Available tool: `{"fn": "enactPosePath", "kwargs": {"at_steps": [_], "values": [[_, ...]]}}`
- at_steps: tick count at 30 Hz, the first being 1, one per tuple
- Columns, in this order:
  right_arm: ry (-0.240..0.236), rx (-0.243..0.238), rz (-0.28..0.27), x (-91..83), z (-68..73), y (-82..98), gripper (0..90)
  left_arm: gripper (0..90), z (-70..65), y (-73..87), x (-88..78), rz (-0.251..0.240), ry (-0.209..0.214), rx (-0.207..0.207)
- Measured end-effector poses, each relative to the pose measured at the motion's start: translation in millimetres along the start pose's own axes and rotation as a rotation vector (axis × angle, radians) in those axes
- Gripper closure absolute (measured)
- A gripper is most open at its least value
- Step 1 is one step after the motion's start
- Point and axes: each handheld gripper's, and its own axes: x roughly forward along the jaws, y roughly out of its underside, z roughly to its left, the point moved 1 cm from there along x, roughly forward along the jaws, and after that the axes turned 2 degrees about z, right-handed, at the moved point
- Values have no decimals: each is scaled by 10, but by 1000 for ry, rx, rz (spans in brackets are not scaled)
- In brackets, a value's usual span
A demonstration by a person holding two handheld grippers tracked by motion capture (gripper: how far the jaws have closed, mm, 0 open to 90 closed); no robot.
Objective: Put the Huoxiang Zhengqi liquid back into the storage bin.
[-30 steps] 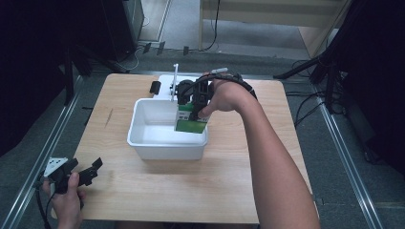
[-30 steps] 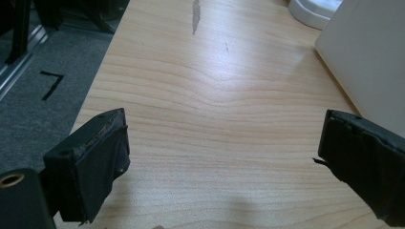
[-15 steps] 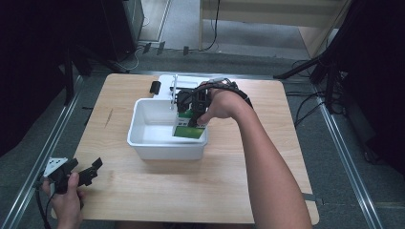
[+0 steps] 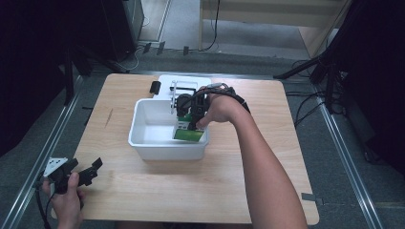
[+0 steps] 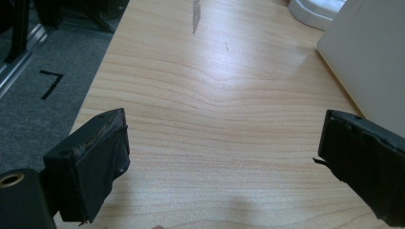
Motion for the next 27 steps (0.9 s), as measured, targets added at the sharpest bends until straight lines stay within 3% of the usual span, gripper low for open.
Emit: {"fn": "enactPosePath", "kwargs": {"at_steps": [17, 27], "values": [[-20, 0, 22, 251, -11, -39, 632, 41, 7, -1, -2, 2, 4, -3], [-5, 40, 17, 214, -24, -26, 585, 41, 8, -1, 0, 2, 5, -4]]}}
